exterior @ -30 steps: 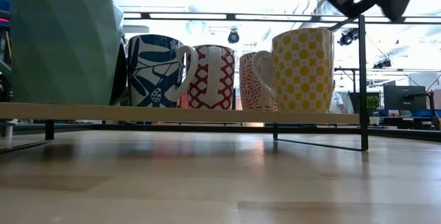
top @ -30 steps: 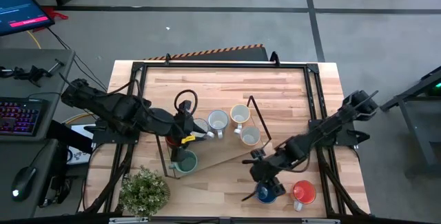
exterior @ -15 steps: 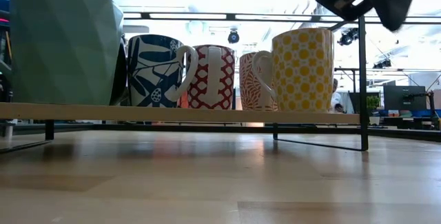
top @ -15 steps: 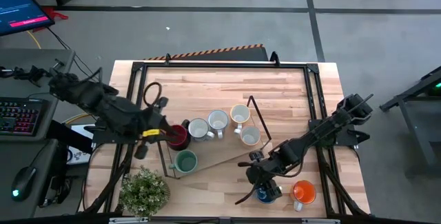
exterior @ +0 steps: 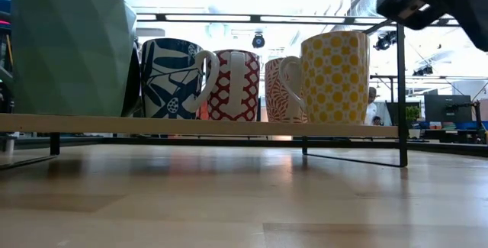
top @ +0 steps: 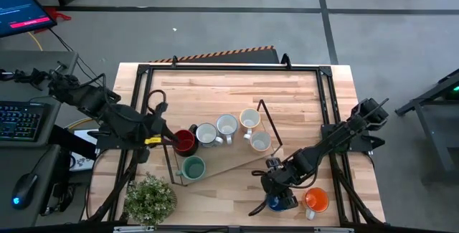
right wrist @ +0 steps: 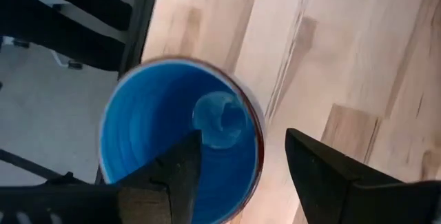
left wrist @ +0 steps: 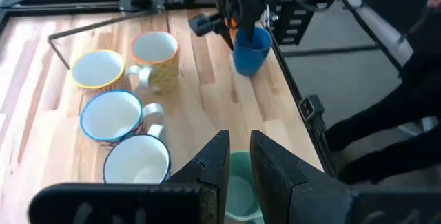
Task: Place coffee mugs
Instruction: Put the blue mug on the shelf
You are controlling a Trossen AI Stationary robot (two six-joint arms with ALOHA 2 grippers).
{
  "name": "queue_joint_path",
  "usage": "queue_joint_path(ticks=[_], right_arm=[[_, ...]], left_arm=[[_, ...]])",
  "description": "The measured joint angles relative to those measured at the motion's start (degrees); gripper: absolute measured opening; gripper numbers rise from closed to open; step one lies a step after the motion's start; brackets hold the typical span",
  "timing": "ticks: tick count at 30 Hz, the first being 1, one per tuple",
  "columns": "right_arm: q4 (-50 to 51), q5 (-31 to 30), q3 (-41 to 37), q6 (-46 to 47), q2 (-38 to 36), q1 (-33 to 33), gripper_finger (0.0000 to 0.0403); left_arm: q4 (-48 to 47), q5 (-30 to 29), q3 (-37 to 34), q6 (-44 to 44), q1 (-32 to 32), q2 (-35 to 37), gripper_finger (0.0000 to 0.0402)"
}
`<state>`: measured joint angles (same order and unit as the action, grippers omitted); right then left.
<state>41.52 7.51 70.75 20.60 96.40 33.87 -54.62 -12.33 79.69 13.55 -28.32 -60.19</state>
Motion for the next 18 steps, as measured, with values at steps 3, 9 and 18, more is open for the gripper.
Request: queue_joint_path(ticks=[3, 9, 18], right_arm=[[-0.13, 0.01, -1.51, 2.02, 0.00, 0.00, 0.0188], [-0.41, -0.46, -2.27, 4.87, 0.00, 0.00, 0.0188], [-1.61, -1.35, -2.27, 3.04, 3.22, 0.04, 0.0188]], left_arm=[[1.99, -1.12, -2.62, 0.97, -0.04, 3.51, 0.0046], [5.62, -1.75, -6.37, 2.43, -0.04, 7.92, 0.0046], [5.53, -1.75, -6.67, 2.42, -0.04, 7.92, 0.0046]])
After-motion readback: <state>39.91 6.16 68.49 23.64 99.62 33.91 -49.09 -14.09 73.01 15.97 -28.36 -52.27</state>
